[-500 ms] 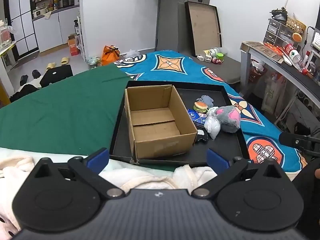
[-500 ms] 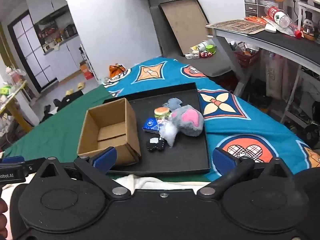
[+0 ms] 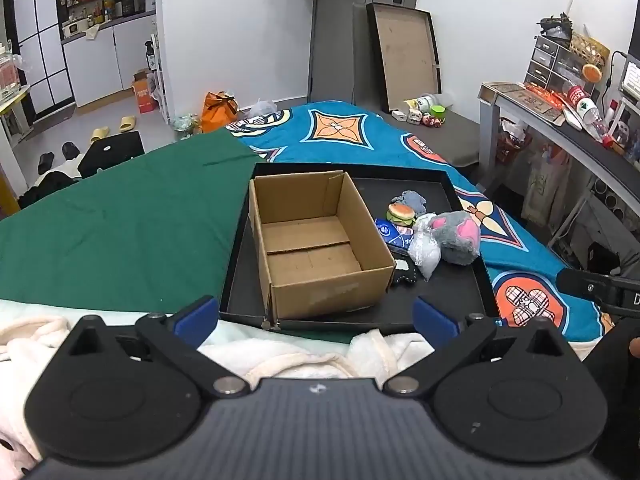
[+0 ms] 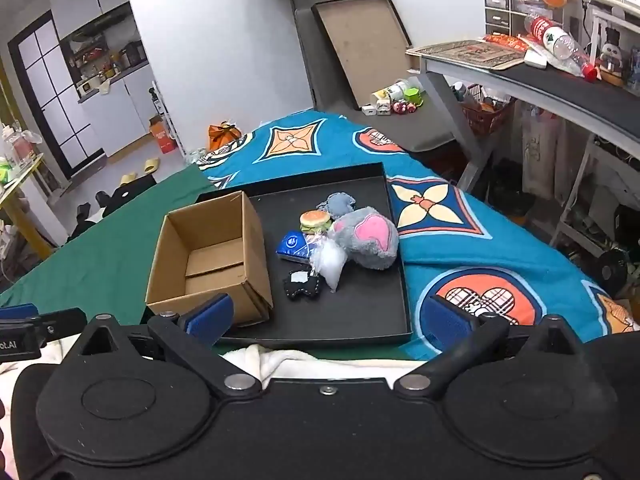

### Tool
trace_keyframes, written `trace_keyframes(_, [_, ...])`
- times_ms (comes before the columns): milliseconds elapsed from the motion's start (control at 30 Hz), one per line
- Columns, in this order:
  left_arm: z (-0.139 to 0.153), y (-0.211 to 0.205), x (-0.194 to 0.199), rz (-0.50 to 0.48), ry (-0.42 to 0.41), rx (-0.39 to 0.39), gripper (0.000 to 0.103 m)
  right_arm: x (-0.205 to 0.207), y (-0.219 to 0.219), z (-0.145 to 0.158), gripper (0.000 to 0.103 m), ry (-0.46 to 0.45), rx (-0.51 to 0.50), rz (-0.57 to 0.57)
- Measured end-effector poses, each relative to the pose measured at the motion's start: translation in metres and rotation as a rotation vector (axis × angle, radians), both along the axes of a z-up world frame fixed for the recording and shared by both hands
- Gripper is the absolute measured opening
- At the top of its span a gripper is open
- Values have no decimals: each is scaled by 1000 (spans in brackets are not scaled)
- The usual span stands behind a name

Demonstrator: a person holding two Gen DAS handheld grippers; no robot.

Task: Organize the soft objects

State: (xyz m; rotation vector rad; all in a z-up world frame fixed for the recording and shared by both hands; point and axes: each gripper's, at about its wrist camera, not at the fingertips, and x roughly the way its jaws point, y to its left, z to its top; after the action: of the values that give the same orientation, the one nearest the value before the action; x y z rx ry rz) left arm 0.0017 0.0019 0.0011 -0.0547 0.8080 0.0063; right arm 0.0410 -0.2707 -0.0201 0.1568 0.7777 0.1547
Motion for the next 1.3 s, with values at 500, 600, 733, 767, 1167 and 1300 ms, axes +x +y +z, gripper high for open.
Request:
trace_keyframes(500, [6,0,-3,-8,-7,3,103,-2,1,6,103,4,-17,-12])
trace_keyframes(600, [5,-1,-4,-11,-13,4,103,-3,4,6,103,1,-35,-7])
trace_keyframes(733, [7,-2,-5,-11,-17,4,103,-5,6,8,103,-2,-35,-2])
trace_keyframes(767, [8,-2,-5,-11,-17,5,103,-5,5,9,103,-3,-37,-2])
trace_keyframes(1167, [10,-2,-4,-7,-14,2,103,-5,6,10,103,-7,-47,-5])
trace_keyframes(1300, [8,0,-5,1,-13,-5,103,-4,7,8,103,-3,-48,-7])
